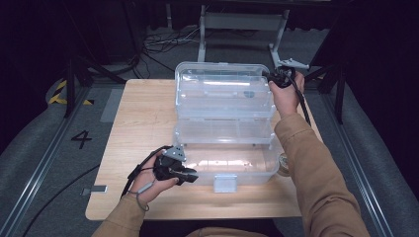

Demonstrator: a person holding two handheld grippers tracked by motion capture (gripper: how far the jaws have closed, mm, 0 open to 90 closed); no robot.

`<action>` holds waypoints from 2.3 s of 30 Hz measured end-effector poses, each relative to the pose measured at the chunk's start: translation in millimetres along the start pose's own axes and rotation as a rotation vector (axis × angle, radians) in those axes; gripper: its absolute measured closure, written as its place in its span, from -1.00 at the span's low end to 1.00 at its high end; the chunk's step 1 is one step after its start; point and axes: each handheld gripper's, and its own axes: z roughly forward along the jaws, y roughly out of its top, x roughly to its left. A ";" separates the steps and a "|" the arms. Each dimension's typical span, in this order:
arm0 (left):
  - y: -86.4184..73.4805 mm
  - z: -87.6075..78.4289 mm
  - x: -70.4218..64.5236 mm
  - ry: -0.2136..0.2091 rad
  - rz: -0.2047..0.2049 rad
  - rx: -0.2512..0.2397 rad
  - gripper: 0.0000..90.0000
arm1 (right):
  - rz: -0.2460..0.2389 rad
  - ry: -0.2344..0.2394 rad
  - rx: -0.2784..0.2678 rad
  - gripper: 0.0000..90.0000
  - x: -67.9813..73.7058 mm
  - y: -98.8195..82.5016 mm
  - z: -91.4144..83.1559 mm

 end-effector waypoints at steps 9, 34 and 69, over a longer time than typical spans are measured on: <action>-0.2 -0.1 0.2 0.000 0.000 -0.002 0.67 | 0.003 0.035 0.012 0.81 -6.6 -3.2 5.1; -0.3 -0.1 0.7 -0.004 -0.002 -0.006 0.66 | 0.106 0.082 0.087 0.83 -19.9 -20.7 26.5; 0.2 -0.1 1.2 -0.011 -0.009 -0.005 0.66 | 0.125 0.078 0.065 0.51 -28.8 -12.7 10.2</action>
